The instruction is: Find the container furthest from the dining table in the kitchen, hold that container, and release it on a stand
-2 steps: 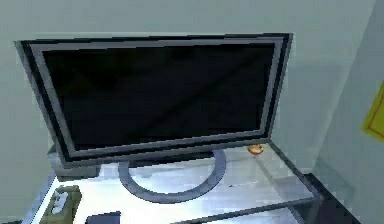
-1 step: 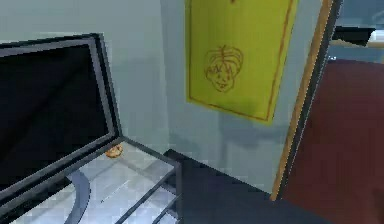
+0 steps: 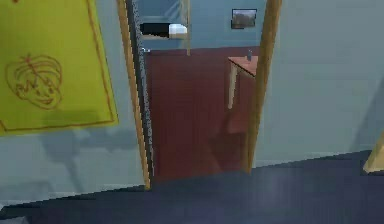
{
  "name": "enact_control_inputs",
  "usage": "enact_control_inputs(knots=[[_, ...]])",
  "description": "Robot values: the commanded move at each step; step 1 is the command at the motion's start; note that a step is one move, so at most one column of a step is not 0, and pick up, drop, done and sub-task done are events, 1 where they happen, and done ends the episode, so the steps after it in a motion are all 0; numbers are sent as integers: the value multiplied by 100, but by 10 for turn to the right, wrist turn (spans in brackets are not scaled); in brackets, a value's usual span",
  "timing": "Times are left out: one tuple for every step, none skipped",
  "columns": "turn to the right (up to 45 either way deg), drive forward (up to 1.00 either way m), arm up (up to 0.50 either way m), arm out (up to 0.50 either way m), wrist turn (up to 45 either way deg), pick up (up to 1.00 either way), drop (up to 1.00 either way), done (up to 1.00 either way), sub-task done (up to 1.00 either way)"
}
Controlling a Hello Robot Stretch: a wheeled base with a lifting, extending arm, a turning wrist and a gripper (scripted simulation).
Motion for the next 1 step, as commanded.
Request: enact_control_inputs(knots=[[450, 0, 0, 0, 0, 0, 0, 0, 0]])
